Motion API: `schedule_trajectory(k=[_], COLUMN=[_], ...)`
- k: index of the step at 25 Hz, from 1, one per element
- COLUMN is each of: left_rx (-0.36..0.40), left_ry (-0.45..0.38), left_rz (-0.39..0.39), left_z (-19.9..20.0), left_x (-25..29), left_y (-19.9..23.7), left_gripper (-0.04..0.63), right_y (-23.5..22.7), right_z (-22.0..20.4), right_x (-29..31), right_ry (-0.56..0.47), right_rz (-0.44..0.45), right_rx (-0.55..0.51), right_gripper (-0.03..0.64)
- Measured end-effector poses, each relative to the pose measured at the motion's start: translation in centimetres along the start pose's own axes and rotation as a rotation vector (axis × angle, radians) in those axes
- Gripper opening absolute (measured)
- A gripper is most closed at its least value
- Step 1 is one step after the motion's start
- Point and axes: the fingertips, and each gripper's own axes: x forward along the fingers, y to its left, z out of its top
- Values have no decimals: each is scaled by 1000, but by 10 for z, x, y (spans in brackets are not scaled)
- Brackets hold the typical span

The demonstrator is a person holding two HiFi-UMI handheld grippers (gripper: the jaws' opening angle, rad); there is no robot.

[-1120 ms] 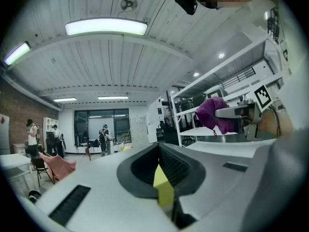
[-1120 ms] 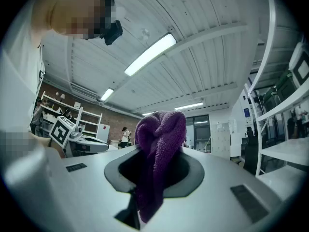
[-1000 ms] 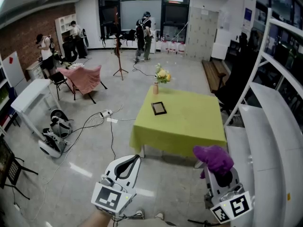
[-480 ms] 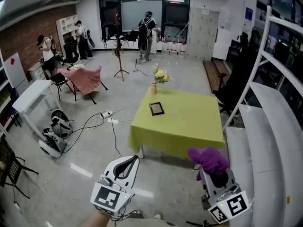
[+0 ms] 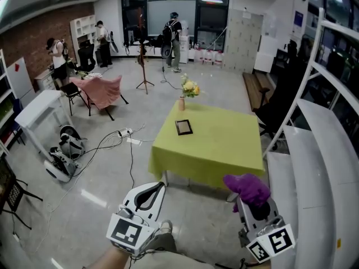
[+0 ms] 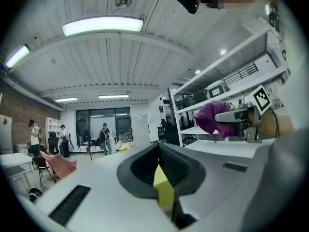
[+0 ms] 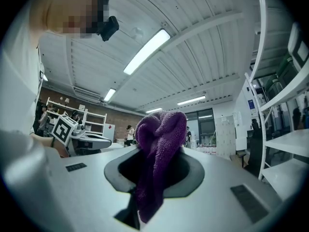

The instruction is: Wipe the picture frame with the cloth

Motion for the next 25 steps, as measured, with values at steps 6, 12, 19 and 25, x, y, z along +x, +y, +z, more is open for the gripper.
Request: schedule_trajectory(k=[6,12,19,25], left_rx=[-21,-10,-8,-20], left_ry=[-9,-23,3,9], left_rz=[27,17,5,-5], left_z=[-9,-18,-36,-42], left_x=[19,49,90,136], left_y=[16,30,72,113], left_gripper=[8,8,8,8], right_y=[-7,-25,-45,-69], right_z=[-15,-32,-41,-52], right_x=[22,50,105,160], right_ry=[4,19,4,17], right_rz=[21,33,29,11], right_rx=[6,2,54,74], right_gripper=[87,89,88,89])
